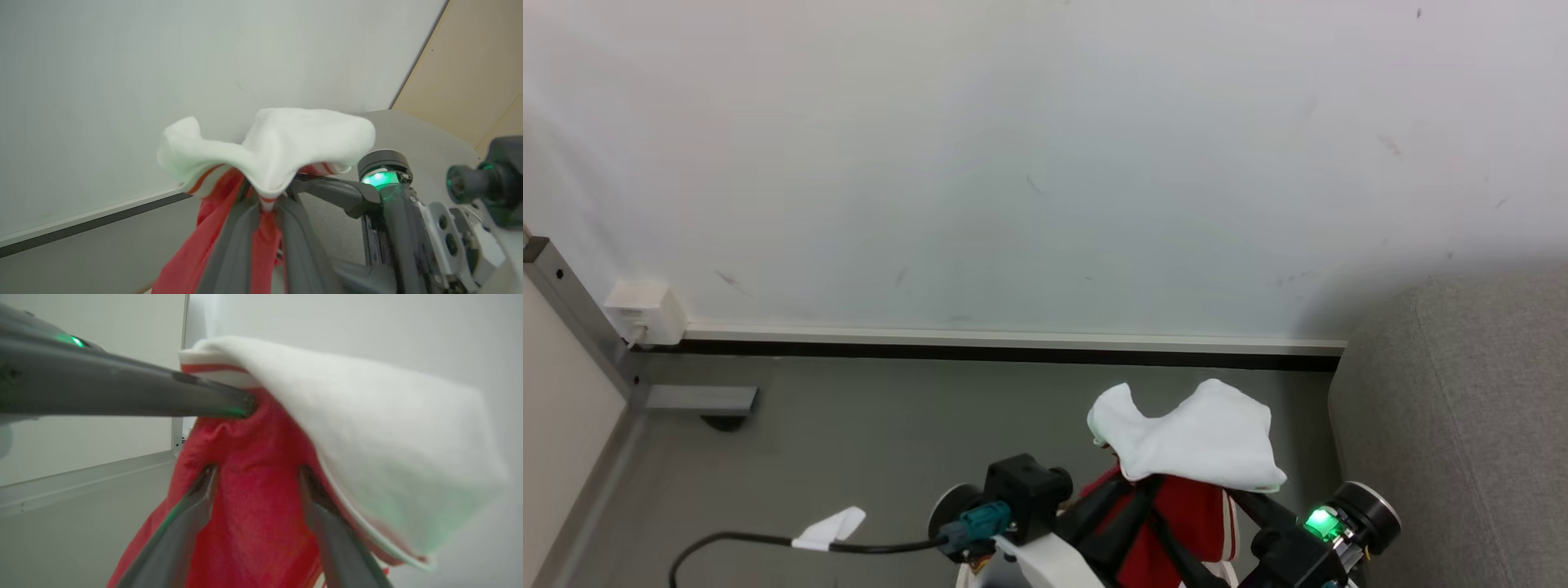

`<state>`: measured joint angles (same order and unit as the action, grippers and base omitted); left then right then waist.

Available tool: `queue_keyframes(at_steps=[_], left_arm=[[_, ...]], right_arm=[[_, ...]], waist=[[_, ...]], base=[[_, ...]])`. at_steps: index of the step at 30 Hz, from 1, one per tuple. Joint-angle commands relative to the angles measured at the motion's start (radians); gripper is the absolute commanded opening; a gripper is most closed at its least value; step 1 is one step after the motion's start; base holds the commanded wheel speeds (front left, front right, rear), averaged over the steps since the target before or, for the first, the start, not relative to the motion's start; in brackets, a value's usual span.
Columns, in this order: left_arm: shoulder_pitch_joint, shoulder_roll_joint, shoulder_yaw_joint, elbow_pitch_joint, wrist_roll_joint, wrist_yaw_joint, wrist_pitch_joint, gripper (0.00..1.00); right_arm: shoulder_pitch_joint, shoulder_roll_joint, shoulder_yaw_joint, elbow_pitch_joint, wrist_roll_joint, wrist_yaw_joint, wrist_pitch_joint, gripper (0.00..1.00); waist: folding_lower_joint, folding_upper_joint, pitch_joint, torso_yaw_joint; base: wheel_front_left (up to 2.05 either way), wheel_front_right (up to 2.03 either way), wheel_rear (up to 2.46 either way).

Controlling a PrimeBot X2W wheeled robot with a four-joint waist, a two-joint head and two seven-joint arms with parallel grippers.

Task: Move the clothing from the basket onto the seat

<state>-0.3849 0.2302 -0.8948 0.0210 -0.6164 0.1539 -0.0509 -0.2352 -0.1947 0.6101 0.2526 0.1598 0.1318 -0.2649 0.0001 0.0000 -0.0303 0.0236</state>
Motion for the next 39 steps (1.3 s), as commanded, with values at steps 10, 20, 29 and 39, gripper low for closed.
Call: queue_keyframes(at_steps=[10, 20, 29, 39], left_arm=[[-0.002, -0.050, -0.041, -0.020, -0.050, -0.042, 0.036, 0.00], [-0.001, -0.042, -0.042, 0.003, -0.053, -0.035, 0.034, 0.00], [-0.008, -0.043, -0.033, 0.027, -0.034, -0.015, 0.001, 1.00], [-0.016, -0.029, -0.030, 0.049, -0.013, -0.003, -0.015, 1.00]], right_arm=[[-0.072, -0.017, 0.107, 0.061, 0.064, -0.002, 0.001, 0.12], [-0.091, -0.061, 0.132, 0.042, 0.168, -0.002, 0.001, 0.00], [-0.066, -0.099, 0.086, 0.007, 0.180, -0.002, 0.000, 0.00], [-0.047, -0.121, 0.012, -0.025, 0.161, -0.002, 0.000, 0.00]], waist=[[-0.0001, 0.0000, -0.001, -0.013], [-0.0001, 0.0000, 0.001, -0.034], [-0.0001, 0.0000, 0.012, -0.072], [-0.0001, 0.0000, 0.038, -0.166]], base=[[0.00, 0.00, 0.00], [0.00, 0.00, 0.00], [0.00, 0.00, 0.00], [0.00, 0.00, 0.00]])
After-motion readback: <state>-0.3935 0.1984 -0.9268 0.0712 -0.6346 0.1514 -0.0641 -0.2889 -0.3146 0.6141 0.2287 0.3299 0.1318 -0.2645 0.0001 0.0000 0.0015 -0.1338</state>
